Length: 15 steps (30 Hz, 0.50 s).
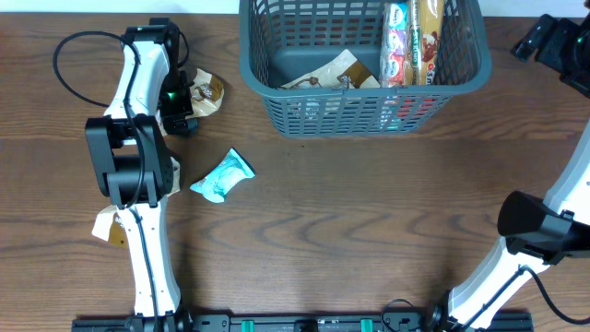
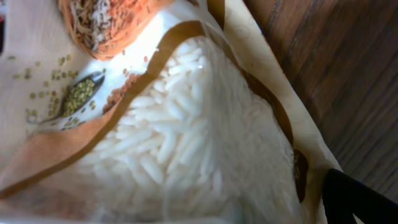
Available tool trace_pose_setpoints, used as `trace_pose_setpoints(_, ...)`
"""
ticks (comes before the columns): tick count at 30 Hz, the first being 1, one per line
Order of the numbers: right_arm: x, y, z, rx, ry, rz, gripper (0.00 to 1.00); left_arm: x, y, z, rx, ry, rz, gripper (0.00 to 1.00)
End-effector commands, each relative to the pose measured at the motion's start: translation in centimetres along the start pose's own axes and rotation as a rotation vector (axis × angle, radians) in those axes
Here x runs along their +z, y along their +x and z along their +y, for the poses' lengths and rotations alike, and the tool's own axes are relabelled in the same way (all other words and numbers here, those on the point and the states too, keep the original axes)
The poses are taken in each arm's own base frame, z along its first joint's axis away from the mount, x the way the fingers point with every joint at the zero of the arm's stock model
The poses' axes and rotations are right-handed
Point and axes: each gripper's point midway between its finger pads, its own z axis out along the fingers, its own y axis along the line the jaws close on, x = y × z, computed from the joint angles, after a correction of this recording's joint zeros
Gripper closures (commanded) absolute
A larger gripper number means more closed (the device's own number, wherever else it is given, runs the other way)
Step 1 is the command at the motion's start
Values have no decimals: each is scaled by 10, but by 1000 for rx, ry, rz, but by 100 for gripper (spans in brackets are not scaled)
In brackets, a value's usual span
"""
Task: Pack container
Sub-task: 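Grasp the crumpled Pavee wrapper with left gripper and lift it, then carry the Pavee wrapper with left gripper into the basket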
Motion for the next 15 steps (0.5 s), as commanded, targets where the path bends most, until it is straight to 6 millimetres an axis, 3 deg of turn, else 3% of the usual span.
trace_pose_setpoints(1, -1, 1, -1, -3, -1, 3, 1, 11, -3, 2, 14, -30, -19, 1)
trace_pose_setpoints(15, -1, 1, -1, -3, -1, 3, 1, 22, 31, 7, 90, -10, -30, 1)
